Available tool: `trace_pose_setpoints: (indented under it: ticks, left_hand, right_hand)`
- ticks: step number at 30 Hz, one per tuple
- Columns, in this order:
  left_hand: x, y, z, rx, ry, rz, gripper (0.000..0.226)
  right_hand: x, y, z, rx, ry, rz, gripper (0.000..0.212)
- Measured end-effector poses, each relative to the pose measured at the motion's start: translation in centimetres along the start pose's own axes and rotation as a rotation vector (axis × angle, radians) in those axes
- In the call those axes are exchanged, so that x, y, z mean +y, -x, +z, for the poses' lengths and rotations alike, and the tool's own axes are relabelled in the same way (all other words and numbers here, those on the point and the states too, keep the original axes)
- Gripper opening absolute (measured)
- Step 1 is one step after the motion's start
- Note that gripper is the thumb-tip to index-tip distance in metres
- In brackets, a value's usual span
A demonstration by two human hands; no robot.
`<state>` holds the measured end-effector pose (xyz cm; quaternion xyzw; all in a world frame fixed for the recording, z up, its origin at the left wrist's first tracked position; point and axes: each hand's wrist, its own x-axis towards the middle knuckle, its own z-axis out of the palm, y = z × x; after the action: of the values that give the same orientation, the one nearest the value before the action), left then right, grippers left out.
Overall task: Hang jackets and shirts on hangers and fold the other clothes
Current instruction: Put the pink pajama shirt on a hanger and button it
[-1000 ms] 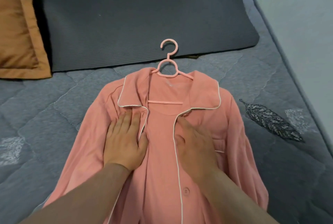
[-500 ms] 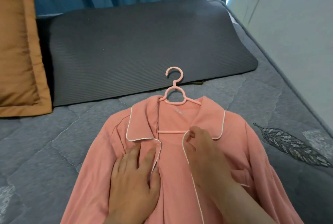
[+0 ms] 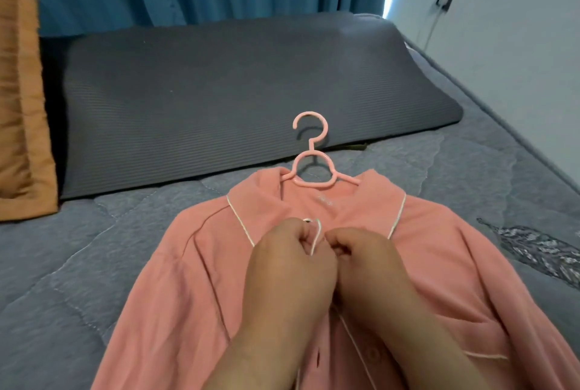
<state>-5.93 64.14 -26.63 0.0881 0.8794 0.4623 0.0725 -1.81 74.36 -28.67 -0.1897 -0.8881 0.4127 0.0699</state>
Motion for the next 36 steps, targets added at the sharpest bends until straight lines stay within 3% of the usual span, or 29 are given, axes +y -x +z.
trace_pose_setpoints:
  ticks: [3,7,10,13,15,18,21,23,28,31,36]
  left_hand:
    - [-1.1,0.3,1.7,-0.048,0.061,0.062,0.010]
    - [-2.7,0.5,1.8,-0.024,0.122,0.103,0.016]
    - [-2.7,0.7,2.0,-0.017,0.114,0.151,0.021]
    - [-2.8,0.7,1.9,-0.005,0.151,0.153,0.013]
    - [-2.7,0.6,1.6,-0.040,0.312,0.076,0.011]
    - [-2.3,0.3,0.9,-0.157,0.479,-0.067,0.023]
    - [-2.3,0.0,0.8,-0.213,0.371,0.022,0.018]
    - [-2.3,0.2,1.1,-0.164,0.322,0.048,0.011]
    - [-2.4,0.8,1.8,-0.013,0.236,0.057,0.017]
    - [-2.2,0.5,1.5,-0.045,0.271,-0.009,0.015]
    - [-1.9,-0.7,0.7,-0.243,0.418,-0.225,0.017]
  right_hand:
    - [1.1,0.6,-0.4,-0.030,-0.242,0.064,0.029]
    - [2.1,0.5,-0.7,0.029,-0.609,0.178,0.025]
    - [1.8,0.8,-0.8,0.016,-0.667,0.170,0.026]
    - [1.7,0.9,-0.6,0.030,-0.624,0.157,0.025]
    - [1.6,0.9,-0.5,0.043,-0.594,0.166,0.026]
    - [1.6,0.9,-0.7,0.029,-0.635,0.206,0.028]
    - [1.4,1.0,-1.1,-0.030,-0.612,0.191,0.030]
    - [1.2,1.1,-1.4,-0.043,-0.618,0.171,0.026]
    - [1.1,1.2,-0.7,0.093,-0.449,0.159,0.011]
    - [1.3,1.2,-0.2,0.169,-0.329,0.161,0.016]
    - [1.7,1.0,0.6,0.244,-0.192,0.073,0.017]
